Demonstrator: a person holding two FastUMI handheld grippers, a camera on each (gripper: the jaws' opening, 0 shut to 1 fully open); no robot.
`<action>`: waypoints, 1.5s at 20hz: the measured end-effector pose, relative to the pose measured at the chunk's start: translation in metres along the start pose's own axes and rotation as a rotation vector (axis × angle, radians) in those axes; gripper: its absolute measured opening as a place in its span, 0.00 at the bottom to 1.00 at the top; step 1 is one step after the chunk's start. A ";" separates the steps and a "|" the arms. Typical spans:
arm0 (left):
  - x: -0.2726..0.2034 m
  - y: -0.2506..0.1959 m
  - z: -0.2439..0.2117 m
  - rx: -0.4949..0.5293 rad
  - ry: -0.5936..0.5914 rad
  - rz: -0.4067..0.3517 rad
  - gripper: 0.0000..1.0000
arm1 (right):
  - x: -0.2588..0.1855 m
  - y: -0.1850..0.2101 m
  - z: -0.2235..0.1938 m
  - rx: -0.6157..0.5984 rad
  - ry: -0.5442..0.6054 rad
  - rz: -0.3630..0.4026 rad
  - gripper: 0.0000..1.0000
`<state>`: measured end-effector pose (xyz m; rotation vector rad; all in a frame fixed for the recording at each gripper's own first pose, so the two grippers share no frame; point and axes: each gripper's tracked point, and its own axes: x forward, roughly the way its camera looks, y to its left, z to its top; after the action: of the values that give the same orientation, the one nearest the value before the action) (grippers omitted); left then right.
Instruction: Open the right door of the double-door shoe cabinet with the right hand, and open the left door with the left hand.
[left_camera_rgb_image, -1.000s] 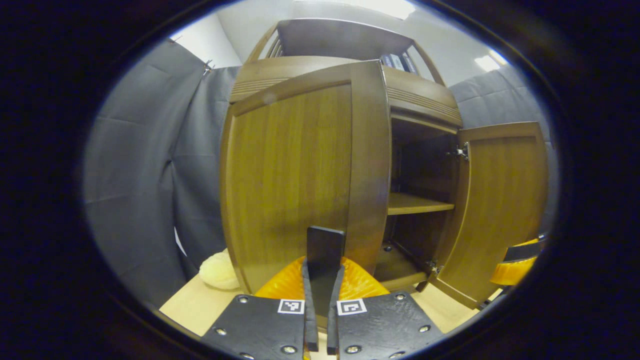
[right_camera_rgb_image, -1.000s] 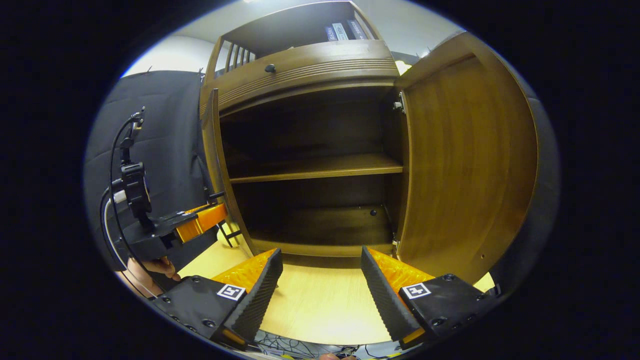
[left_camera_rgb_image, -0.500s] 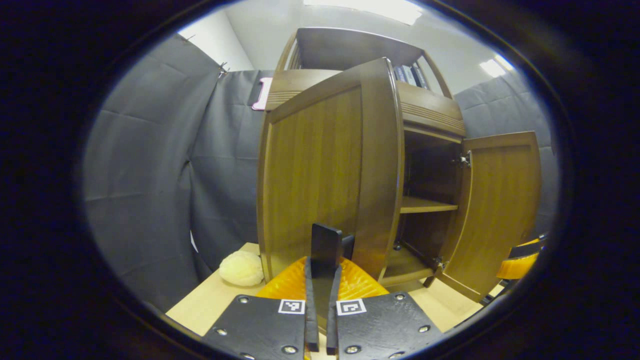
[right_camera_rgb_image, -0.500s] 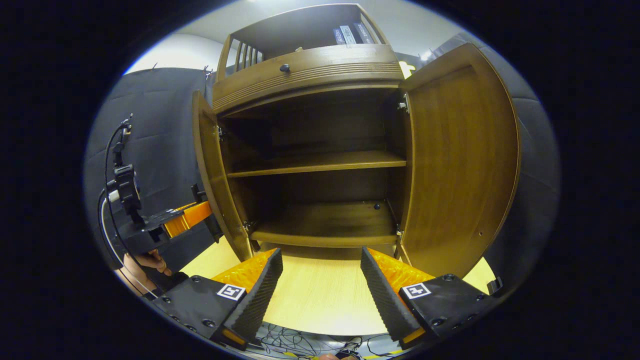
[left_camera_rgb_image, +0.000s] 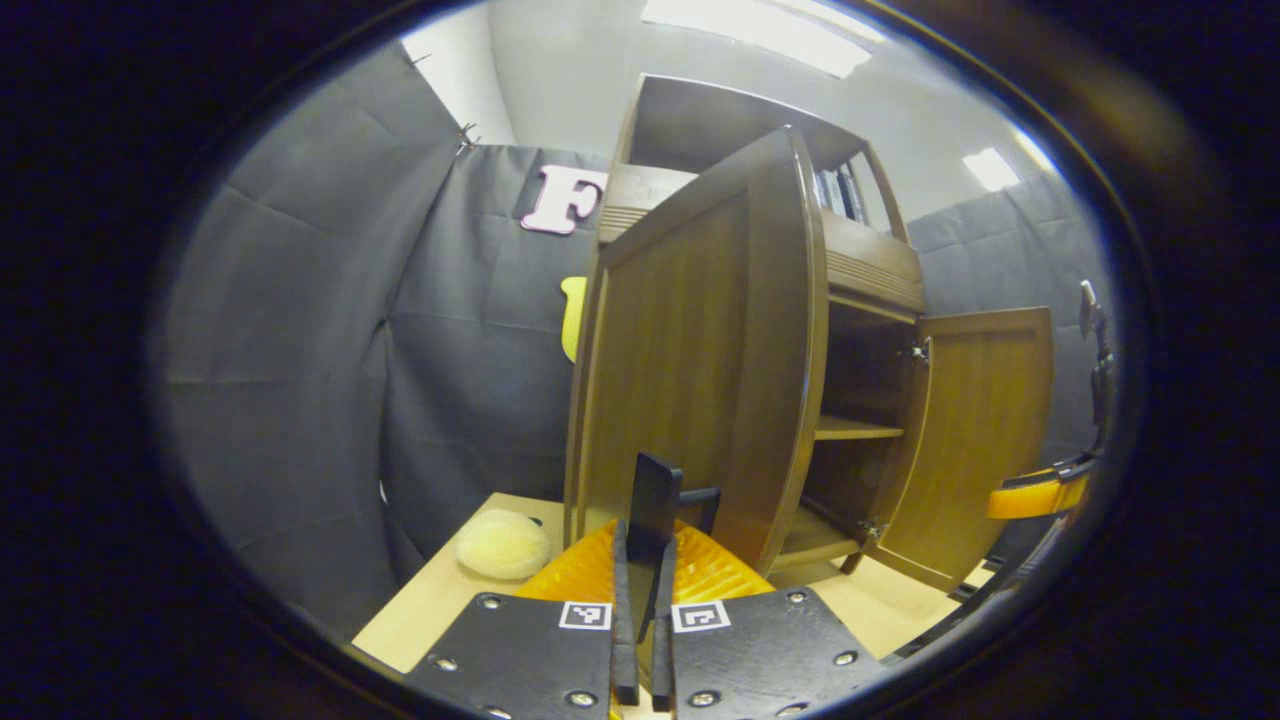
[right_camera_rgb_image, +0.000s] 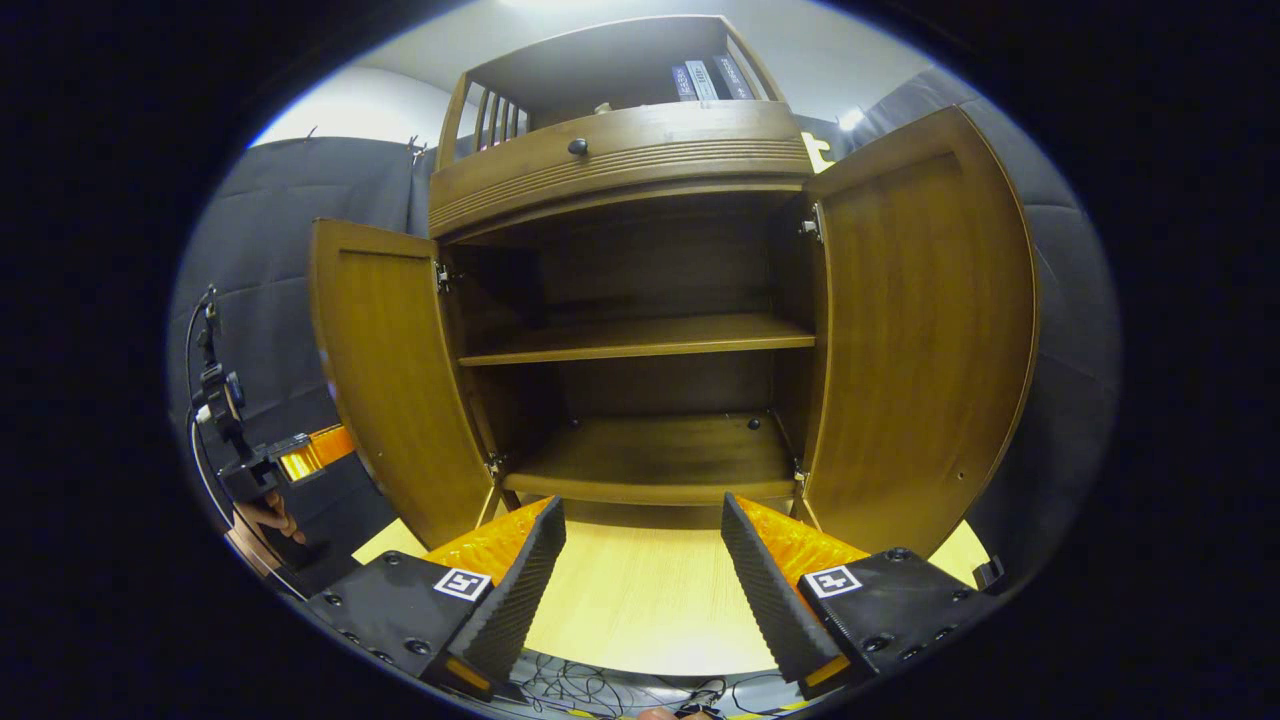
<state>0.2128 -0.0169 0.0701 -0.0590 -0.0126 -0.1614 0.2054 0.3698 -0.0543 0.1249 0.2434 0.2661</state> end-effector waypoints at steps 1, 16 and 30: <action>0.000 -0.001 0.000 -0.016 -0.004 -0.021 0.09 | 0.000 0.001 0.001 -0.008 0.001 0.000 0.93; -0.015 0.025 0.010 -0.009 -0.038 0.012 0.06 | -0.026 -0.055 0.049 -0.086 -0.056 -0.167 0.98; -0.066 -0.052 0.065 0.042 -0.148 0.326 0.96 | -0.062 -0.126 0.068 -0.115 -0.135 -0.101 0.96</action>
<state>0.1384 -0.0538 0.1366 -0.0301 -0.1534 0.1695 0.1952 0.2255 0.0059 0.0167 0.1000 0.1697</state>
